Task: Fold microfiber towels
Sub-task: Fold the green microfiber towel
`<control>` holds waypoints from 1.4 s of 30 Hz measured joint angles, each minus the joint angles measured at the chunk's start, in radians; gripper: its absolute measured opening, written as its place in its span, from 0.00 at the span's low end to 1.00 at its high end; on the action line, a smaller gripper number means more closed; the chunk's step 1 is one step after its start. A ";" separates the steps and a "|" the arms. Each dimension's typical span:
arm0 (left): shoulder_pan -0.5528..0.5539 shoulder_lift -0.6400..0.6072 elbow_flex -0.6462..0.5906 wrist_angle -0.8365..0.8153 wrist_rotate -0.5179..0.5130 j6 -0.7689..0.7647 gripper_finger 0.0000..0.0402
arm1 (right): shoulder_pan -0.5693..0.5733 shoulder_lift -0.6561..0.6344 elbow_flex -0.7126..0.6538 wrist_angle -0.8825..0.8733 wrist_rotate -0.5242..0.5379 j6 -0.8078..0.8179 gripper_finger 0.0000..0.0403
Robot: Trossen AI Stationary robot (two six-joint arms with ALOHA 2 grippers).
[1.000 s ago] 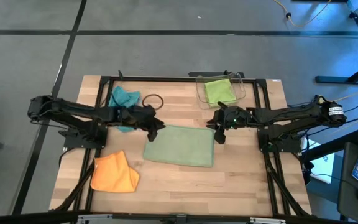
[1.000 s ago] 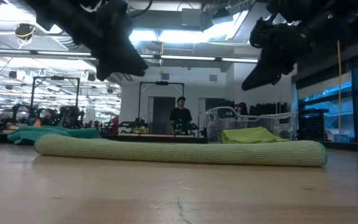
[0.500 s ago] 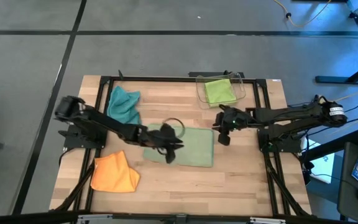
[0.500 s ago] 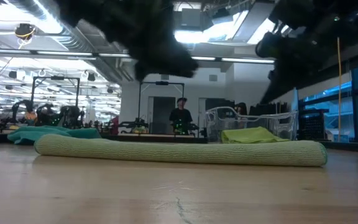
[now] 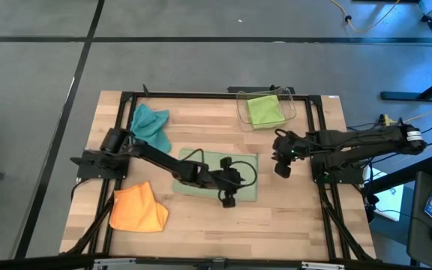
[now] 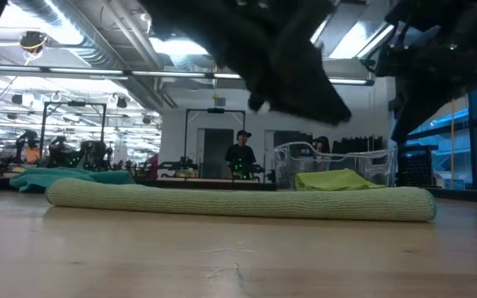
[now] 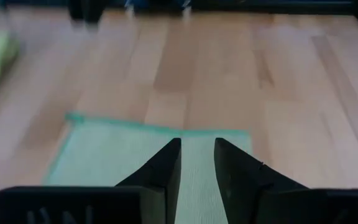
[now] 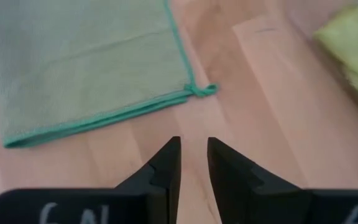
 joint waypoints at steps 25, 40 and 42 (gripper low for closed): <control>-0.044 0.218 0.122 -0.188 0.054 -0.285 0.22 | 0.017 -0.066 0.000 -0.009 0.046 0.025 0.20; -0.235 0.177 0.118 -0.372 0.179 -0.558 0.22 | 0.020 -0.066 0.000 -0.010 0.041 0.027 0.20; -0.259 0.173 0.120 -0.419 0.188 -0.628 0.22 | 0.029 -0.066 0.000 -0.010 0.041 0.027 0.20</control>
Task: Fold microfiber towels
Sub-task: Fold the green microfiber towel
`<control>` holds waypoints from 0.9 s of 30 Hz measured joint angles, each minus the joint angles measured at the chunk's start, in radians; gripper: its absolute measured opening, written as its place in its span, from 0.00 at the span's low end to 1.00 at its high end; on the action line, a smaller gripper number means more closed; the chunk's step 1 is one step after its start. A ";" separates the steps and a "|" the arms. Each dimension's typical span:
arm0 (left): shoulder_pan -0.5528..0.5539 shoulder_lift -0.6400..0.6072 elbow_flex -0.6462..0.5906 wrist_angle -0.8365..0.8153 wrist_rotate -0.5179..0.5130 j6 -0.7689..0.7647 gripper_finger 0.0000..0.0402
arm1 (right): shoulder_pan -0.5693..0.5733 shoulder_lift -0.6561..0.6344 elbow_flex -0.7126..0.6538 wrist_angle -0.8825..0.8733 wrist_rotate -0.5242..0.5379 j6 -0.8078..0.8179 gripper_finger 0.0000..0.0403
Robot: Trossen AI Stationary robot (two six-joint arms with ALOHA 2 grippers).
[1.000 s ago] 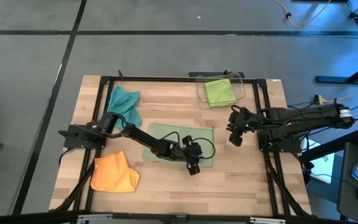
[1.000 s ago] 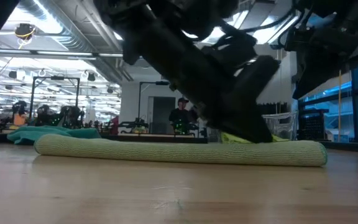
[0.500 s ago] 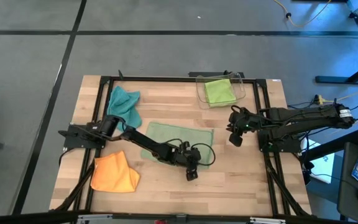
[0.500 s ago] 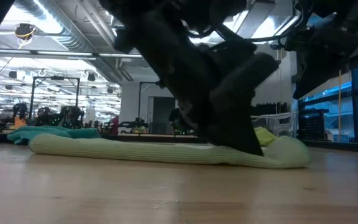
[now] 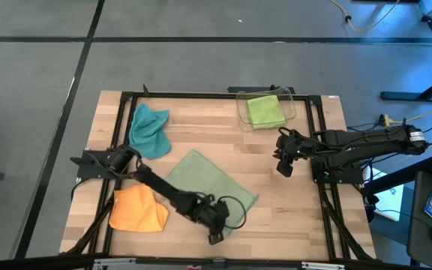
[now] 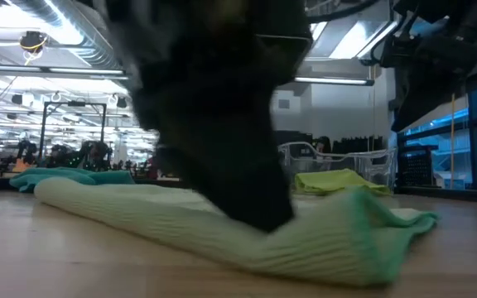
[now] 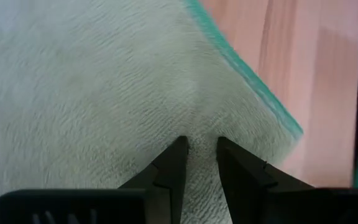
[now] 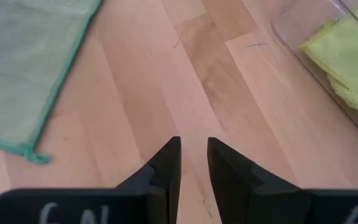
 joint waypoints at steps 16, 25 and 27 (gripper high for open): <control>-0.048 -0.212 -0.011 -0.283 -0.203 -0.172 0.22 | 0.101 0.000 0.000 0.025 0.000 -0.121 0.20; -0.050 -0.256 -0.010 -0.139 -0.221 -0.108 0.22 | 0.115 0.000 -0.003 0.043 -0.078 -0.140 0.20; -0.050 -0.241 -0.010 -0.083 -0.224 -0.104 0.22 | 0.129 0.000 -0.008 0.051 -0.133 -0.162 0.20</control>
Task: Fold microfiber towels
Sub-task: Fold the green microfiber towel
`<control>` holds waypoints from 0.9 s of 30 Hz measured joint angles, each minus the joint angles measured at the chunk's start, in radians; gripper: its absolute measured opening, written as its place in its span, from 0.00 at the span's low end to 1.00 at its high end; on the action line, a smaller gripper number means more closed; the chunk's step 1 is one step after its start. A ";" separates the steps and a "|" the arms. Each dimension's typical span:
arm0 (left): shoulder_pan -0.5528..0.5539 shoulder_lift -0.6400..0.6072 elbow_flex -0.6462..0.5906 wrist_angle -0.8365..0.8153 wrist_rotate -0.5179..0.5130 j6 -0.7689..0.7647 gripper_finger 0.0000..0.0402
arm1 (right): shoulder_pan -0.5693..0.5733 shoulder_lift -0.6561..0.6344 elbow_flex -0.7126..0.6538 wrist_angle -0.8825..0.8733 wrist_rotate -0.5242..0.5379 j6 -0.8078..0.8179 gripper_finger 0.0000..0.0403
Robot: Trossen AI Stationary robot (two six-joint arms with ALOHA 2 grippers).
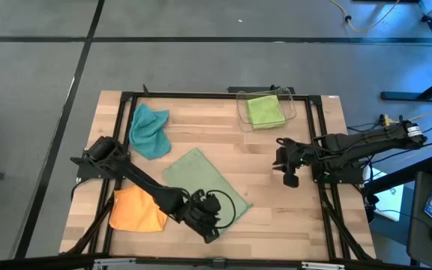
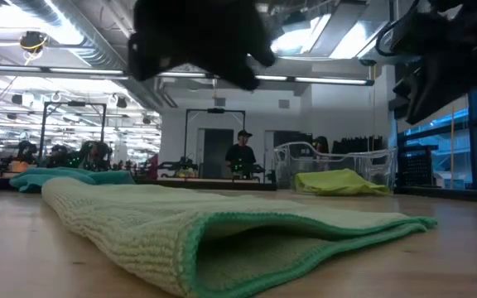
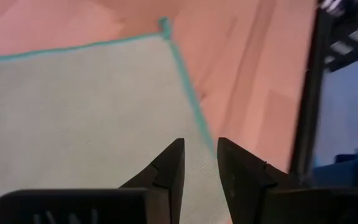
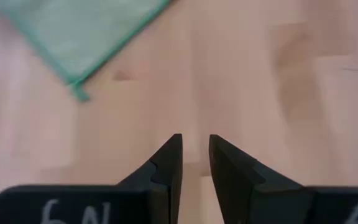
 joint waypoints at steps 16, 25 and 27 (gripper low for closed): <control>-0.006 0.035 0.002 0.269 -0.049 0.245 0.23 | 0.078 0.000 -0.001 0.212 -0.352 -0.136 0.21; 0.063 0.035 0.002 0.274 -0.055 0.216 0.38 | 0.078 0.000 -0.001 0.145 -0.366 -0.209 0.49; 0.084 0.035 0.002 0.274 -0.056 0.220 0.43 | 0.078 0.000 -0.001 0.147 -0.365 -0.212 0.55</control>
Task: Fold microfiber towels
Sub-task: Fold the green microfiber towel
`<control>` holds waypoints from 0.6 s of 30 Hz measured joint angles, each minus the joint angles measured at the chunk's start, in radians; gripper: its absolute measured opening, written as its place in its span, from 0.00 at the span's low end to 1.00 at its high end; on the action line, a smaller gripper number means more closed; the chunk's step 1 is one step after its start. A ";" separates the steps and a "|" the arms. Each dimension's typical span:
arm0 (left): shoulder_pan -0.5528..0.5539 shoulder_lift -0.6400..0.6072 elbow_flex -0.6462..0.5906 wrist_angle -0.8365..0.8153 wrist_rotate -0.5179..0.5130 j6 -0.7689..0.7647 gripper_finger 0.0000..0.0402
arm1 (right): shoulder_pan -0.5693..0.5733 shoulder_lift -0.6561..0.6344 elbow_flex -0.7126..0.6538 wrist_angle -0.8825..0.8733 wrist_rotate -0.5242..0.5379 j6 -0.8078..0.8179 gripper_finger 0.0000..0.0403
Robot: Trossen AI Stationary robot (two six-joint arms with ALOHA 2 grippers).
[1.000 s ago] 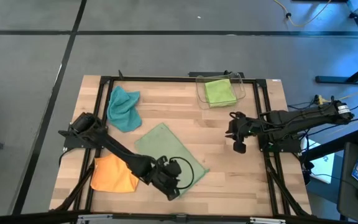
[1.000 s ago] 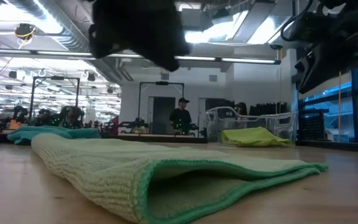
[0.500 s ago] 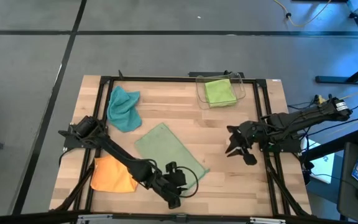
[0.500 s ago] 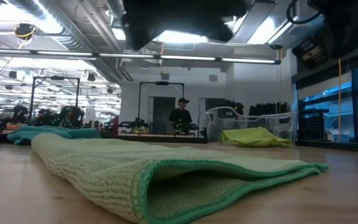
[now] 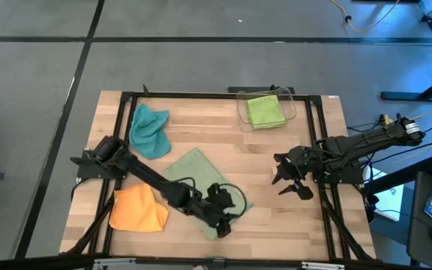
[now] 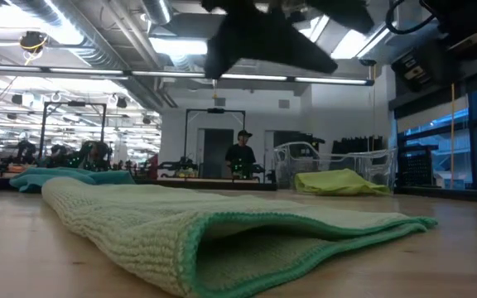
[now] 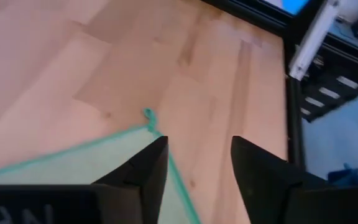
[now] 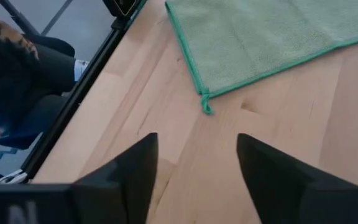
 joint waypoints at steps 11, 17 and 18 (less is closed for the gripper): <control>0.083 -0.001 0.000 0.019 -0.012 0.024 0.50 | 0.000 0.000 0.000 -0.018 0.015 0.076 0.62; 0.046 -0.002 0.004 0.029 0.001 -0.003 0.50 | 0.000 0.000 0.000 -0.126 -0.018 0.217 0.61; 0.029 -0.002 0.016 0.023 0.000 -0.003 0.50 | 0.000 0.000 0.000 -0.135 -0.018 0.231 0.61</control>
